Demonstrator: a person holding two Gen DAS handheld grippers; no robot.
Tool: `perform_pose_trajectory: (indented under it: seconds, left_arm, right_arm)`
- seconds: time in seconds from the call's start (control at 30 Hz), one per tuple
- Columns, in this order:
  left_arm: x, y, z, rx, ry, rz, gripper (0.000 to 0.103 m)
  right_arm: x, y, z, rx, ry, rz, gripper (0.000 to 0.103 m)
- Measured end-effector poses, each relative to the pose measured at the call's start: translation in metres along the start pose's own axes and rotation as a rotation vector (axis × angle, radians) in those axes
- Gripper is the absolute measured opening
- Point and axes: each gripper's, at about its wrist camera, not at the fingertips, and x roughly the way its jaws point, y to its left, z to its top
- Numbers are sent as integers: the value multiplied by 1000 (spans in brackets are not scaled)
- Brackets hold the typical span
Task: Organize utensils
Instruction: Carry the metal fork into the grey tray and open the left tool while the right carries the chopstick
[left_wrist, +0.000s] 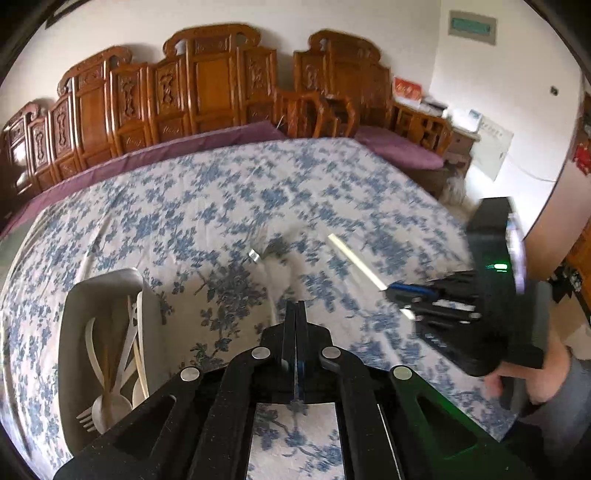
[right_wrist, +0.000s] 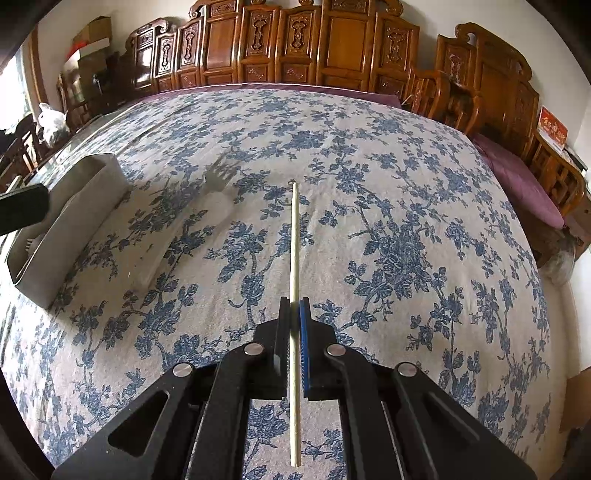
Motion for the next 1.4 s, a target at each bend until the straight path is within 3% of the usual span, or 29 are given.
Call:
perform_pose_trajectory:
  seconds: [0.1, 0.17, 0.23, 0.27, 0.57, 0.7, 0.73, 0.87, 1.1, 1.27, 1.4]
  left_arm:
    - [28, 11, 8, -32, 67, 45, 2]
    - [45, 19, 15, -58, 86, 64, 10]
    - [63, 21, 23, -62, 108, 78, 33]
    - [73, 21, 28, -66, 121, 78, 34]
    - [153, 4, 42, 19, 265, 182, 34]
    - [156, 5, 45, 7, 262, 177, 7]
    - [156, 4, 44, 12, 266, 173, 6]
    - [140, 4, 37, 22, 246, 160, 6]
    - [64, 10, 28, 8, 120, 118, 6]
    - [12, 21, 23, -3, 60, 95, 6]
    - [-20, 43, 19, -4, 39, 120, 6]
  right_arm:
    - [3, -4, -1, 6, 5, 7, 6]
    - [4, -7, -1, 10, 7, 10, 6]
    - [5, -13, -1, 25, 6, 23, 6]
    - [5, -16, 0, 31, 6, 31, 6]
    - [6, -29, 4, 69, -1, 76, 6]
    - [5, -28, 4, 61, -4, 79, 6]
    - [5, -28, 4, 61, -5, 79, 6]
    - [1, -26, 5, 69, -16, 77, 6]
    - [-24, -7, 10, 46, -62, 55, 6]
    - [-37, 15, 13, 37, -74, 68, 6]
    - [-45, 49, 16, -3, -79, 85, 6]
